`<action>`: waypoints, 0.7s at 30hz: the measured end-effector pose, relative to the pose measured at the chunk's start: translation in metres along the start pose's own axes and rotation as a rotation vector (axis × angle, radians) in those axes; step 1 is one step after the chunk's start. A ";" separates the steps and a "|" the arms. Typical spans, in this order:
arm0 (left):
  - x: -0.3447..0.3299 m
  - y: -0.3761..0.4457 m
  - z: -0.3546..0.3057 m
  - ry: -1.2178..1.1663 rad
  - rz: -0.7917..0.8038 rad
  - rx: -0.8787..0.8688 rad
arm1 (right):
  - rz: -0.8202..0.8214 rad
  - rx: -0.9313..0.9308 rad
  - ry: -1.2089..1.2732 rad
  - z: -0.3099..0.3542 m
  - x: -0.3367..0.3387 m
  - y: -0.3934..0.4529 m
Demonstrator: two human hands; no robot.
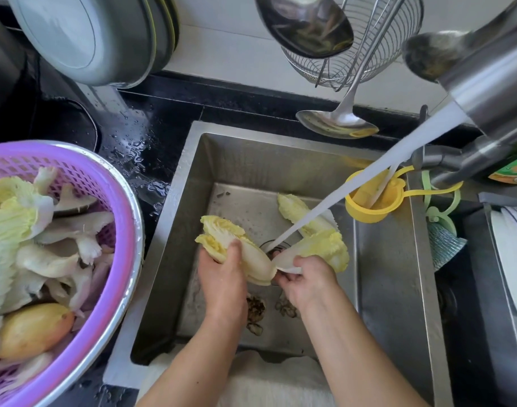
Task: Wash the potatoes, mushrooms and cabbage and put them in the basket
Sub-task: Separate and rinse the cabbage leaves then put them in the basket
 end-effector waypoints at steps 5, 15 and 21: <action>-0.003 -0.006 -0.007 0.069 0.066 -0.114 | -0.061 -0.010 0.026 0.001 -0.001 0.017; 0.001 0.006 0.000 -0.042 0.071 0.115 | -0.270 0.360 -0.302 0.057 0.036 0.053; -0.014 -0.008 0.027 -0.149 0.237 0.543 | -0.384 0.764 -1.176 0.088 0.060 0.056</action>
Point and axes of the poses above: each hand's wrist, its own y-axis towards the middle knuckle, its own x-axis out of the back of the hand, z = x × y, the point moved 7 cm from there along y, towards the middle knuckle, and after that the axes turned 15 degrees about -z, right-handed, at the moved point
